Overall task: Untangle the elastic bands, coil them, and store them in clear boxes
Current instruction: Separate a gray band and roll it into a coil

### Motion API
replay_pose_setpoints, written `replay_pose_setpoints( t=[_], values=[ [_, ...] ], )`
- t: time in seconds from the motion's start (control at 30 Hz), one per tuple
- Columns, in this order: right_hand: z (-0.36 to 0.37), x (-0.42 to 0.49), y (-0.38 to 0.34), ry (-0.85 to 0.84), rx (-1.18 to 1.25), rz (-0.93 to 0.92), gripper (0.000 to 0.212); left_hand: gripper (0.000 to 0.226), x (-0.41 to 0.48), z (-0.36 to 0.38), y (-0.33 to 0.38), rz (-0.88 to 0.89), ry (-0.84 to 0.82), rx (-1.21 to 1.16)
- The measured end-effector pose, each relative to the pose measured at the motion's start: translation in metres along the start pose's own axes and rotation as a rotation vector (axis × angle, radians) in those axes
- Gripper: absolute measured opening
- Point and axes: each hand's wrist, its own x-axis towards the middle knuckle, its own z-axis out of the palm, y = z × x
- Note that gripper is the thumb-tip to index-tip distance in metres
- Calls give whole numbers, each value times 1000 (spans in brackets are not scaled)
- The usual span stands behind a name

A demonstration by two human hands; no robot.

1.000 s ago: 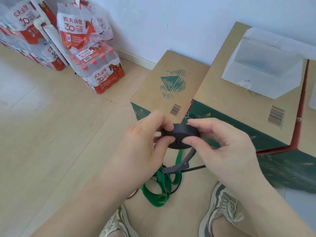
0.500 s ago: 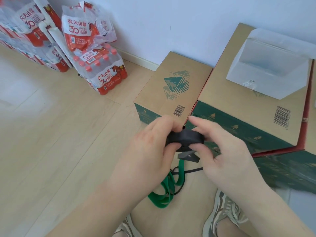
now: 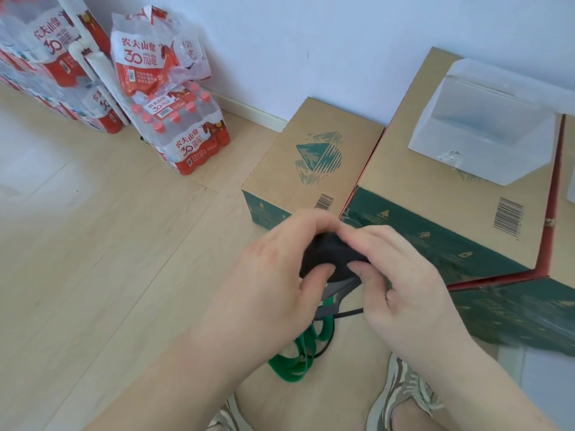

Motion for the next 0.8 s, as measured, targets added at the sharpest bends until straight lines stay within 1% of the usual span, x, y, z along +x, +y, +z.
replay_pose_setpoints(
  t=[0.07, 0.13, 0.17, 0.23, 0.3, 0.37, 0.4, 0.43, 0.5, 0.53, 0.6, 0.63, 0.7, 0.8],
  values=[
    [1, -1, -1, 39, -2, 44, 53, 46, -1, 0, -2, 7, -9, 14],
    [0, -2, -4, 113, 88, 132, 49, 39, -1, 0, -4, 9, 25, -18],
    [-2, -1, -5, 148, 136, 164, 48, 37, -1, 0, -4, -7, 55, -75],
    [-5, 3, -8, 204, 188, 173, 48, 38, -1, 0, -1, -89, 123, -271],
    [-6, 4, -10, 245, 189, 126, 48, 41, 0, 2, 6, -189, 166, -462],
    [-4, 5, -10, 260, 188, 83, 44, 44, 0, 4, 9, -245, 179, -549],
    [-3, 4, -9, 258, 177, 73, 44, 45, 0, 5, 8, -245, 168, -525],
    [-2, 4, -8, 251, 157, 67, 45, 46, 0, 4, 6, -228, 149, -443],
    [-3, 5, -4, 223, 123, 51, 45, 48, 0, 2, 4, -155, 86, -187],
    [-4, 4, -3, 205, 114, 45, 45, 48, 1, 2, 2, -134, 52, -102],
    [-5, 2, -1, 188, 108, 51, 45, 49, 2, 1, 1, -149, -10, -70],
    [-6, 2, 0, 189, 110, 54, 45, 51, 2, 1, 0, -148, -15, -57],
    [-7, 2, 0, 184, 110, 57, 44, 53, 2, 2, -1, -122, 1, -24],
    [-4, 2, -1, 110, 49, 21, 44, 52, 1, 2, 0, -68, 26, 10]
  ],
)
